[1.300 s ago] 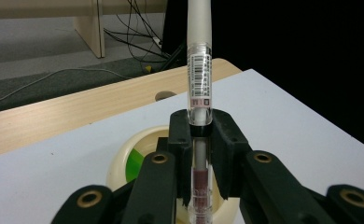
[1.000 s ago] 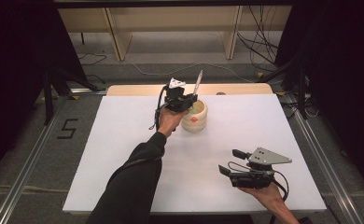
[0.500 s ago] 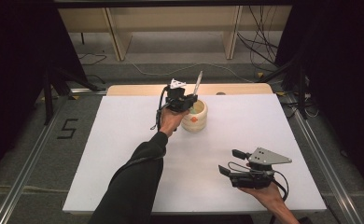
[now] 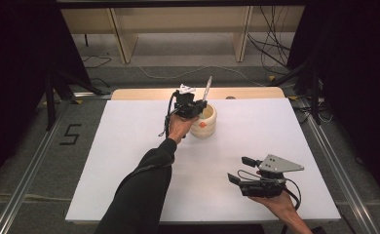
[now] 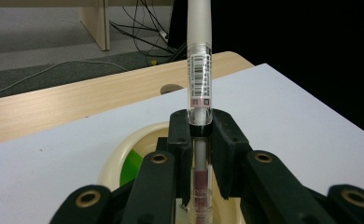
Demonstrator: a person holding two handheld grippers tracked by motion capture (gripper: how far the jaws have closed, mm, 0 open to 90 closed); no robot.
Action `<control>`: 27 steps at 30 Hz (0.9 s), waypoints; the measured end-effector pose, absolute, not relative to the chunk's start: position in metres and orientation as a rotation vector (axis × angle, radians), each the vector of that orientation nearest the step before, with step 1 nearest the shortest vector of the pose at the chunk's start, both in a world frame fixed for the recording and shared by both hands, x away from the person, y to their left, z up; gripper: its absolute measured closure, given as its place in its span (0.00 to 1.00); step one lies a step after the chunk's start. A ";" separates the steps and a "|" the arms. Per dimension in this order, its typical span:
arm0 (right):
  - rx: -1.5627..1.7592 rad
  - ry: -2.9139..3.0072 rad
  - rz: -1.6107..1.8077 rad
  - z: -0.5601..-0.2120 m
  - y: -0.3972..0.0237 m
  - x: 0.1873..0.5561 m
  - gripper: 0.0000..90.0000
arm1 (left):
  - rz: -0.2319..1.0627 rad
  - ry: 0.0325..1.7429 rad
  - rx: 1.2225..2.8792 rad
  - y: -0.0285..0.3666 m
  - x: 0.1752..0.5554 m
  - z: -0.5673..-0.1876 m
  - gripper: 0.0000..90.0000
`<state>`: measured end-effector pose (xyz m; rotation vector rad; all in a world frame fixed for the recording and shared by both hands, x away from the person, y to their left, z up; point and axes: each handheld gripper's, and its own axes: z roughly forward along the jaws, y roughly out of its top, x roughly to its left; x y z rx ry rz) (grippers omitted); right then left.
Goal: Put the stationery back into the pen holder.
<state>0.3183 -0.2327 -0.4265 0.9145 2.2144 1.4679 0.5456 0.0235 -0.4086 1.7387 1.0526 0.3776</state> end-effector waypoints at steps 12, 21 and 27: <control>0.909 2.215 1.477 -0.426 -0.233 0.318 0.27 | 0.372 1.071 1.753 0.020 0.547 -0.413 0.87; 0.912 2.217 1.474 -0.427 -0.233 0.318 0.27 | 0.376 1.051 1.755 0.024 0.540 -0.401 0.47; 0.914 2.221 1.470 -0.427 -0.232 0.318 0.27 | 0.349 1.041 1.788 0.028 0.536 -0.391 0.40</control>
